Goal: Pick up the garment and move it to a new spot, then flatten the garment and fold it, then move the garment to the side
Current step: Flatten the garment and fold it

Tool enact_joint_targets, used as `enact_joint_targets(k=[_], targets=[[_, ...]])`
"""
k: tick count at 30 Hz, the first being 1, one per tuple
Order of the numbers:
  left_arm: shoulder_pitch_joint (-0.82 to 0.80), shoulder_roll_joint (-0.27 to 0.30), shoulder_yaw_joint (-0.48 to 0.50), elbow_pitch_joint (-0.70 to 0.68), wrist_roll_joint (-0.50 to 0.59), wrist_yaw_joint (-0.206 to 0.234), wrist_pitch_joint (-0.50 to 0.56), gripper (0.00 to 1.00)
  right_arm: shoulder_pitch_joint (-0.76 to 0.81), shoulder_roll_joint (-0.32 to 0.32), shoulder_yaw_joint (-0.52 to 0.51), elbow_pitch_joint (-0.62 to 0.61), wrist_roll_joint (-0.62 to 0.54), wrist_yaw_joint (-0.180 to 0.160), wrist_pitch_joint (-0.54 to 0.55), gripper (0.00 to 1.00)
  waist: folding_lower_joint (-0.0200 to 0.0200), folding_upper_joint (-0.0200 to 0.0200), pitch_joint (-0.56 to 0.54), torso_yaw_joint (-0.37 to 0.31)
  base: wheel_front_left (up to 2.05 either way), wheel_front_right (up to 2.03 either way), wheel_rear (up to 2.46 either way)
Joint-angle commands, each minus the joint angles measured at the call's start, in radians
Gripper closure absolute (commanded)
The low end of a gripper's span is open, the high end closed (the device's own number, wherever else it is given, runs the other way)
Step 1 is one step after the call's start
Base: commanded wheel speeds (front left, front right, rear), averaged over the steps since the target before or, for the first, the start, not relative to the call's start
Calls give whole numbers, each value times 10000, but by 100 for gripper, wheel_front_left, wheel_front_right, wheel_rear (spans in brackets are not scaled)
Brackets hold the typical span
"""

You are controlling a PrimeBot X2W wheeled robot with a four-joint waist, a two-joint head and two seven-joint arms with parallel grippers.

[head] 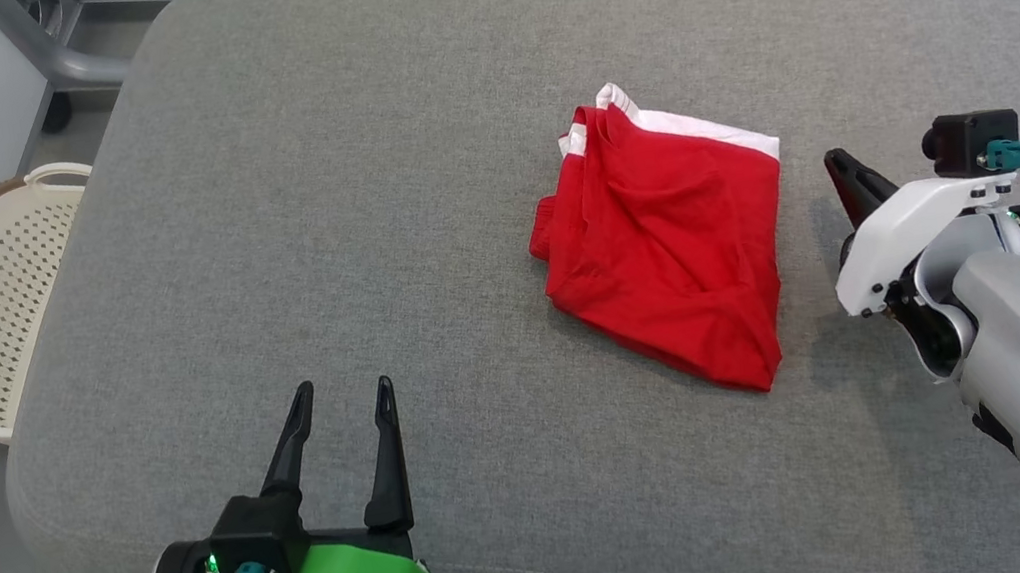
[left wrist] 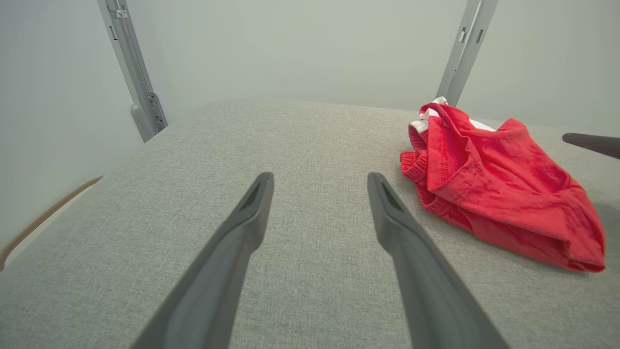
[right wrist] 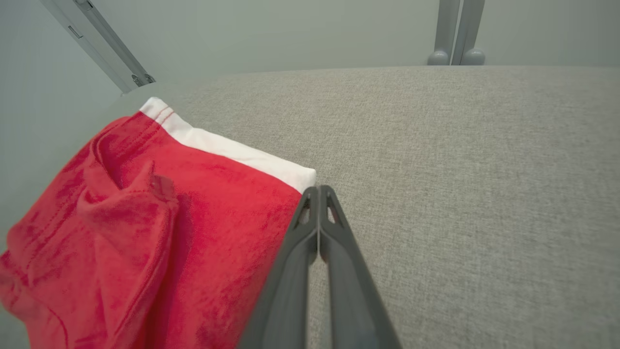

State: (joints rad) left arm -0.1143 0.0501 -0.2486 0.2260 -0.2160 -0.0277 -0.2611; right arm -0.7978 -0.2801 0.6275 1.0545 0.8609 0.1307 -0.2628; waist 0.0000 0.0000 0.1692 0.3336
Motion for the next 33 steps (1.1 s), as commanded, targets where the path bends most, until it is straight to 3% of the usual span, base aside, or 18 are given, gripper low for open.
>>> enact_joint_targets(k=[1,20,33], targets=[[-206,13,-25,-53,-10,-35,-39,0,-121,77,43,166,-189,-1,-36,100,0,0,222,105,0,0,0],[-348,12,-223,52,-124,60,-39,0,114,813,35,213,-1006,-1,-38,100,0,0,407,417,0,0,0],[-411,12,-251,128,-178,42,-39,0,471,1599,1026,-453,-641,-1,-38,100,0,0,349,584,0,0,0]])
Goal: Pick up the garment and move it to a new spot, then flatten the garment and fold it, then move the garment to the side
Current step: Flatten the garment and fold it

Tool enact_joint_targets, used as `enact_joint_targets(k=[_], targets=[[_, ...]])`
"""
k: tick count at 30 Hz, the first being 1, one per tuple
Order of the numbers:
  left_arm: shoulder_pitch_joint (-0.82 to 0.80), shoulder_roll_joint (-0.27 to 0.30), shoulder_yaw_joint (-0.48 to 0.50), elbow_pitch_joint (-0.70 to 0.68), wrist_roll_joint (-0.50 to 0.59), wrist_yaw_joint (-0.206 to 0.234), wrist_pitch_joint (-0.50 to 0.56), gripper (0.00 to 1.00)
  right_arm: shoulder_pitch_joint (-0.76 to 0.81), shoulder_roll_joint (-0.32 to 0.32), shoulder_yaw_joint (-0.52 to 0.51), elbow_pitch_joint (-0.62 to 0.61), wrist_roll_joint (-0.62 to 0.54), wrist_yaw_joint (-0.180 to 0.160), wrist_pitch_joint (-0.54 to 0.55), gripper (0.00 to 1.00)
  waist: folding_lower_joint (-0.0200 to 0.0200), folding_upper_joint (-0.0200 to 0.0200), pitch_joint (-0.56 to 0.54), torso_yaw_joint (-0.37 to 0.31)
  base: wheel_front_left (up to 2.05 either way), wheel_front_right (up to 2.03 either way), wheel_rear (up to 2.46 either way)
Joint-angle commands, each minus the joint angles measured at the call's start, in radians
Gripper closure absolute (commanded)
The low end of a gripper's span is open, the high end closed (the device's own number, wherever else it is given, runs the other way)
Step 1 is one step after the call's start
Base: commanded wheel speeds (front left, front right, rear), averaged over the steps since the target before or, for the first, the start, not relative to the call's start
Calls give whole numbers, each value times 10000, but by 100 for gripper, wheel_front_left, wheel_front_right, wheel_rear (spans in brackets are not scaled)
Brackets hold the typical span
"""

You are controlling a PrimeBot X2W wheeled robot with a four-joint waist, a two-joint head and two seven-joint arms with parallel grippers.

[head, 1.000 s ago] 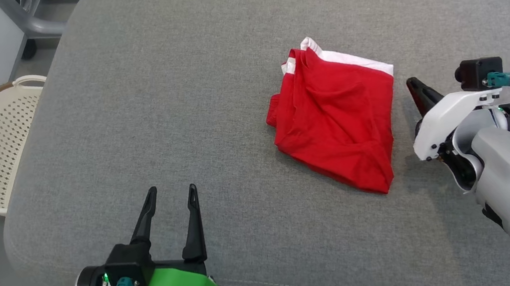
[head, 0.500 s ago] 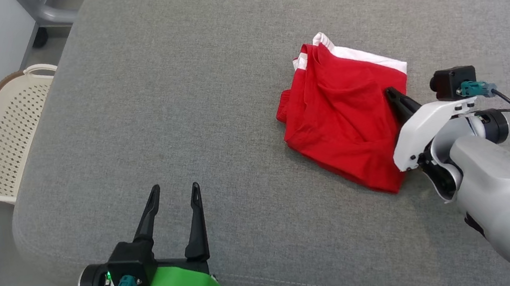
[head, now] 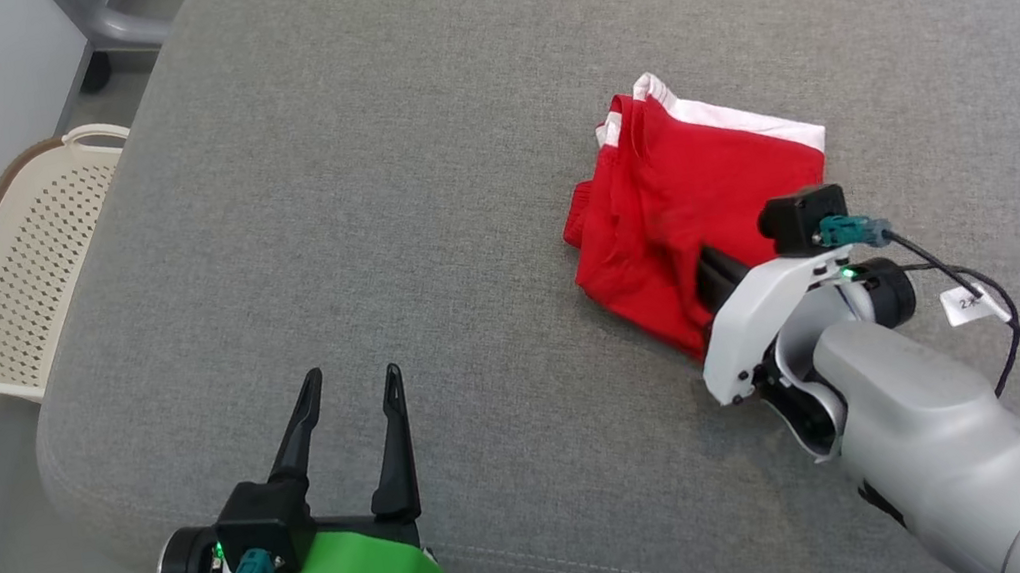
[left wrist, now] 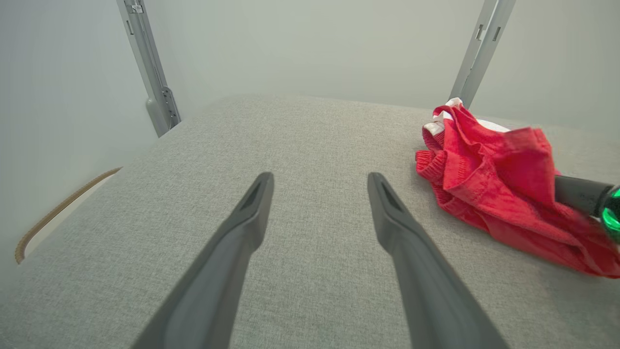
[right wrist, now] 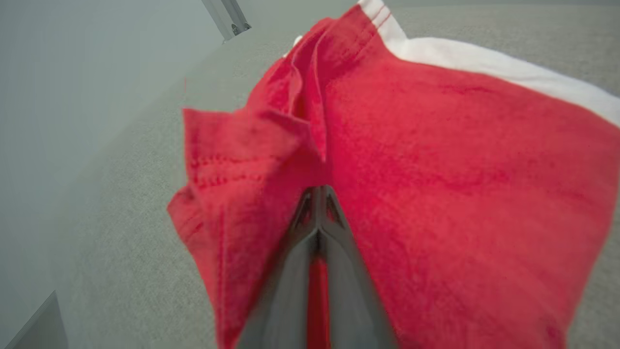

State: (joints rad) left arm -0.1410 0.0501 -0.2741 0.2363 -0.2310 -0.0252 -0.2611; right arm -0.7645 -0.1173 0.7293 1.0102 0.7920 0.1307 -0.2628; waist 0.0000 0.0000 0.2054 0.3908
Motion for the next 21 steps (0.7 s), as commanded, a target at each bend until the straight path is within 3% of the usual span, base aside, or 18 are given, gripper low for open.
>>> enact_joint_targets(k=[1,13,21], targets=[[-138,12,12,33,-24,18,-39,0,166,0,120,-118,117,-1,-38,100,0,0,-31,21,0,0,0],[-59,12,37,11,-55,47,-39,0,473,106,1439,-972,1063,-1,-38,100,0,0,-143,40,0,0,0],[93,12,174,-18,-4,89,-39,0,519,-404,990,-1728,1337,-1,-38,100,0,0,-330,-194,0,0,0]])
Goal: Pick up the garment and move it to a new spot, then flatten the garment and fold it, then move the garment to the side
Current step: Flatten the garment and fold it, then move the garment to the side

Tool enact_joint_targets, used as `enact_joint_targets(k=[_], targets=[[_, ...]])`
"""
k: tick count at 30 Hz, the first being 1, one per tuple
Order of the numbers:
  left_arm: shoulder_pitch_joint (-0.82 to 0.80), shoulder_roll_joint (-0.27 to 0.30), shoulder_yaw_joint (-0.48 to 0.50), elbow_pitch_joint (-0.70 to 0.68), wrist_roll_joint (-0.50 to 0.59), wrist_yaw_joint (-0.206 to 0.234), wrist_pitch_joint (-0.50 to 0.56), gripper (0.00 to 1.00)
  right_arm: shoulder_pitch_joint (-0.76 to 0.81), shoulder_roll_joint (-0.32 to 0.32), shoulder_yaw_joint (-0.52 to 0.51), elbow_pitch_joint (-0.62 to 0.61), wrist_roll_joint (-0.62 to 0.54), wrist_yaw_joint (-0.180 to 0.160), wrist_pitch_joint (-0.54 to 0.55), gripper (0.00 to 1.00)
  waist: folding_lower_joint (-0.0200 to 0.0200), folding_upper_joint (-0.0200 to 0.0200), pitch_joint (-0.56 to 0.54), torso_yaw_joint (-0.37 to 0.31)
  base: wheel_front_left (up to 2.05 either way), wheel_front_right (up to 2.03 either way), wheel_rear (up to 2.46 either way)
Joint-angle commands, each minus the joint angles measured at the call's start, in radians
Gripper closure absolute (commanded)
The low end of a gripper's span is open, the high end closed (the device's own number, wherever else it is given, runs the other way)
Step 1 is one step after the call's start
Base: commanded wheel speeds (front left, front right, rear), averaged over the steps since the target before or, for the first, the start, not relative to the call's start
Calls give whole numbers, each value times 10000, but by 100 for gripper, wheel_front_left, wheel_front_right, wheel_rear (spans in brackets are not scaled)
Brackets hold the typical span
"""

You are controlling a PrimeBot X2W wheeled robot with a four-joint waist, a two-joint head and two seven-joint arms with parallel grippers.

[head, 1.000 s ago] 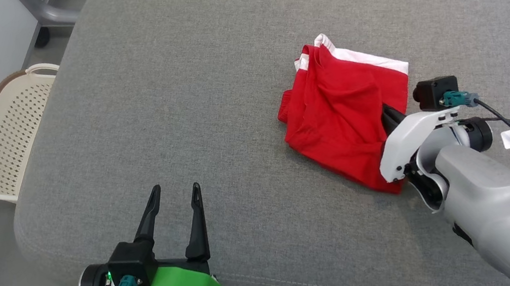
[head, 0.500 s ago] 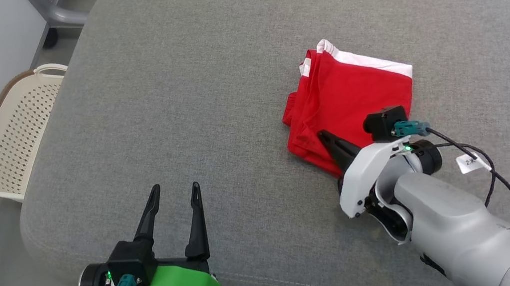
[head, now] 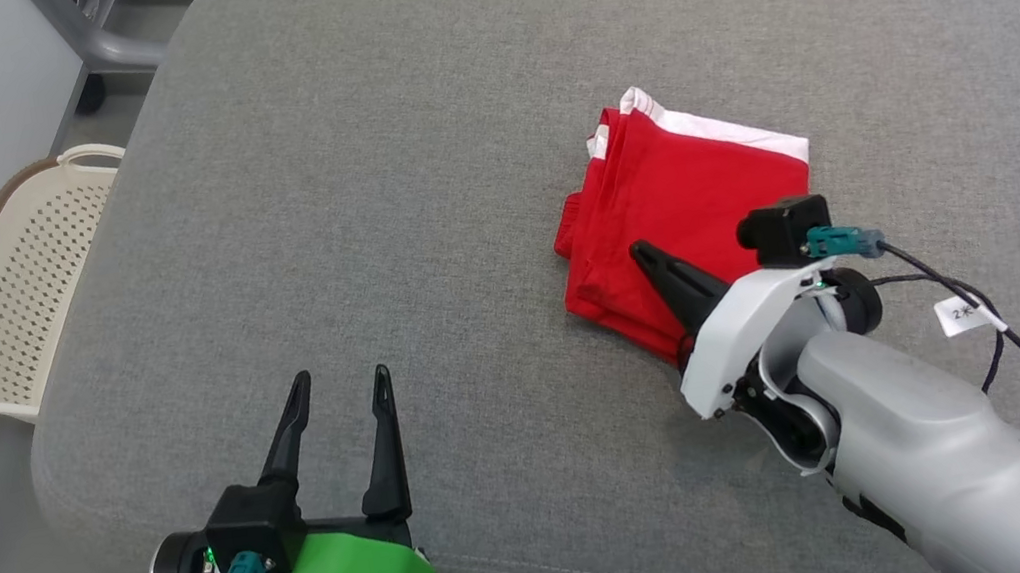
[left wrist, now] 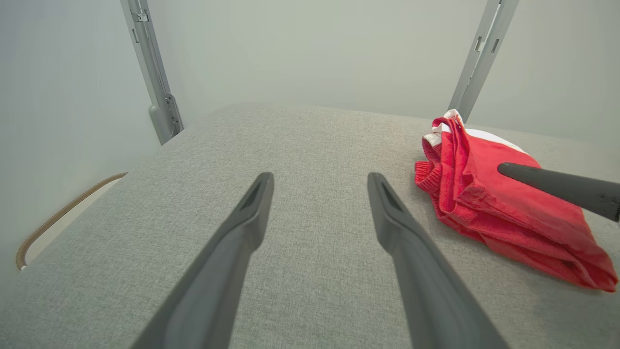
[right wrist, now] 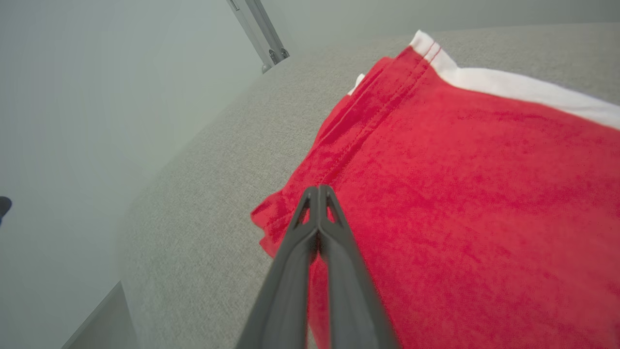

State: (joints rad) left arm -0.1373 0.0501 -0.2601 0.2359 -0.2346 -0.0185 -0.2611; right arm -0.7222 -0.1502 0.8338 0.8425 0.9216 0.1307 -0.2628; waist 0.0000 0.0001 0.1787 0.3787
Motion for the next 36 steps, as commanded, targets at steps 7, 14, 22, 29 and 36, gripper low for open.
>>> enact_joint_targets(k=[7,14,22,29,36], targets=[[204,12,159,-95,142,12,-39,0,341,-580,-1089,-517,-369,-1,-38,0,0,-1,-234,-405,0,0,0],[259,14,280,-223,239,-16,-39,0,461,-1120,-2187,-350,-793,-1,-38,0,0,-1,-275,-707,0,0,0],[262,14,222,-221,240,-49,-39,0,153,-1117,-2321,800,-334,-1,198,0,0,-1,-242,-796,0,0,0],[177,12,142,-196,263,-77,-39,0,-47,-842,-2078,1414,277,-1,820,0,0,-1,-149,-735,0,0,0],[45,12,86,-154,242,-140,-39,0,-221,-591,-1879,1839,937,-1,1157,0,0,-1,25,-553,0,0,0]])
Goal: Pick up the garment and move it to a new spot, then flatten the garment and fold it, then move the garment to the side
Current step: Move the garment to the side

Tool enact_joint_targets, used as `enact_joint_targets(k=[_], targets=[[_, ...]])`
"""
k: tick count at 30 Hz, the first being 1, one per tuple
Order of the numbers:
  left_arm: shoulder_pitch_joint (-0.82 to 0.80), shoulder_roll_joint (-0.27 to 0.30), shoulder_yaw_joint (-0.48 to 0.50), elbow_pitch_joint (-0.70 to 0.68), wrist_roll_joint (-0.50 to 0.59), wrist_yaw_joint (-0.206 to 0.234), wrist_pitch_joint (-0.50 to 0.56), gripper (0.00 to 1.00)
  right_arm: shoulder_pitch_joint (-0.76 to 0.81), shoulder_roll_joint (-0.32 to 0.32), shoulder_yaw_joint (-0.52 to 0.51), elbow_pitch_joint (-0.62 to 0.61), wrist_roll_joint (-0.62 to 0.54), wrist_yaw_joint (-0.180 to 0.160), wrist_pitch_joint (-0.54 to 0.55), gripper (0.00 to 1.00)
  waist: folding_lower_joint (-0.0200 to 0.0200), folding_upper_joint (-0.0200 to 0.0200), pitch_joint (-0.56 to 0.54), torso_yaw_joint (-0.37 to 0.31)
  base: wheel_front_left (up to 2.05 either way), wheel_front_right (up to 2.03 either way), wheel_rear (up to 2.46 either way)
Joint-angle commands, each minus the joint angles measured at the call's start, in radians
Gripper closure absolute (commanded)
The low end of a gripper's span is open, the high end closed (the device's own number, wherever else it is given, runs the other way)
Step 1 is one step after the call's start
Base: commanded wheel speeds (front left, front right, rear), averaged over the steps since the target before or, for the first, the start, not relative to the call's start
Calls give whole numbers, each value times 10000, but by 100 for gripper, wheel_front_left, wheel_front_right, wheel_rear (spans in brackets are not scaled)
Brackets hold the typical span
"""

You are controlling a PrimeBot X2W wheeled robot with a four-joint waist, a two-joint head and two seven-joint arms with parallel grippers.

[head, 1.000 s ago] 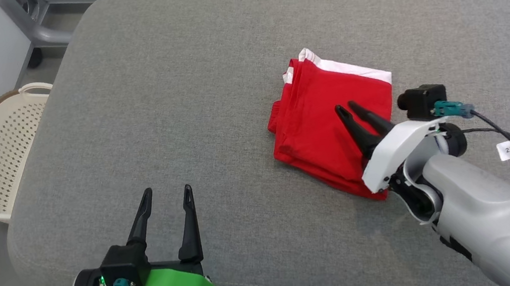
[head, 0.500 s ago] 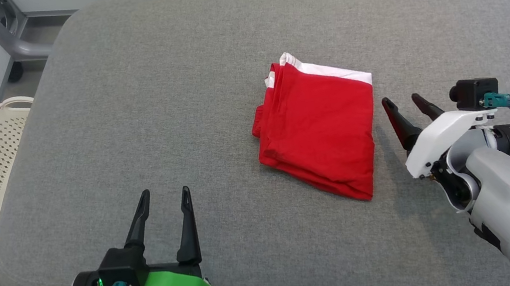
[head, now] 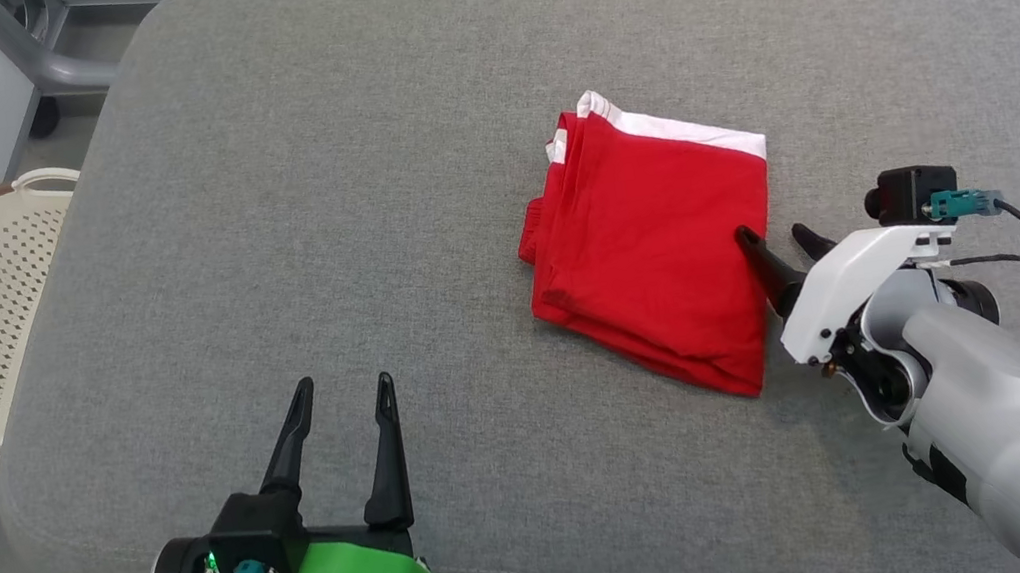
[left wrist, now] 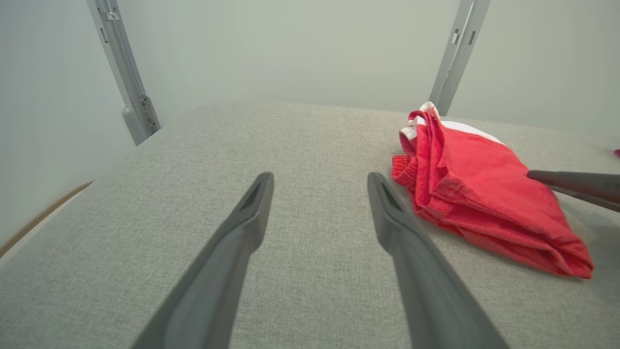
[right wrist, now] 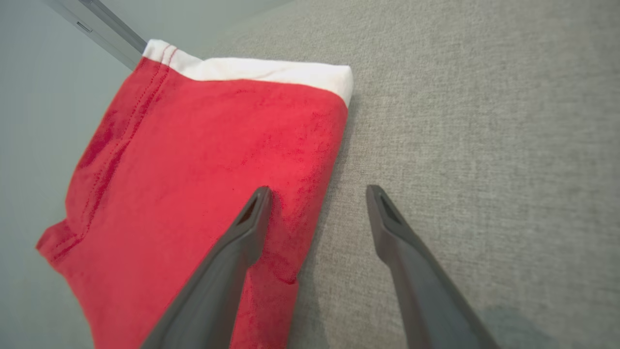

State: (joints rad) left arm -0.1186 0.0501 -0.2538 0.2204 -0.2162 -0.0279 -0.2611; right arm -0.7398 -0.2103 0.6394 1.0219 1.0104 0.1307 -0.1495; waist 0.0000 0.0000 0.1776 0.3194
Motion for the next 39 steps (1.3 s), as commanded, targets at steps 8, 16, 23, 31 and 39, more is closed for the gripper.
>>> enact_joint_targets(k=[8,16,23,31,39], targets=[[-166,12,-44,14,53,-7,-39,0,-110,413,438,326,693,-1,282,0,0,0,142,154,0,0,0],[-213,12,-107,16,-43,32,-39,0,-296,505,696,393,975,-1,281,100,0,0,210,177,0,0,0],[-199,12,-13,52,-65,64,-39,0,-455,242,1058,246,981,-1,-112,100,0,0,131,63,0,0,0],[-20,12,87,28,51,29,-39,0,-711,-42,1713,-98,830,-1,-313,100,0,0,-71,-423,0,0,0],[56,14,217,-64,110,45,-39,0,-1120,-828,2754,-636,459,-1,170,100,0,0,-91,-1123,0,0,0]])
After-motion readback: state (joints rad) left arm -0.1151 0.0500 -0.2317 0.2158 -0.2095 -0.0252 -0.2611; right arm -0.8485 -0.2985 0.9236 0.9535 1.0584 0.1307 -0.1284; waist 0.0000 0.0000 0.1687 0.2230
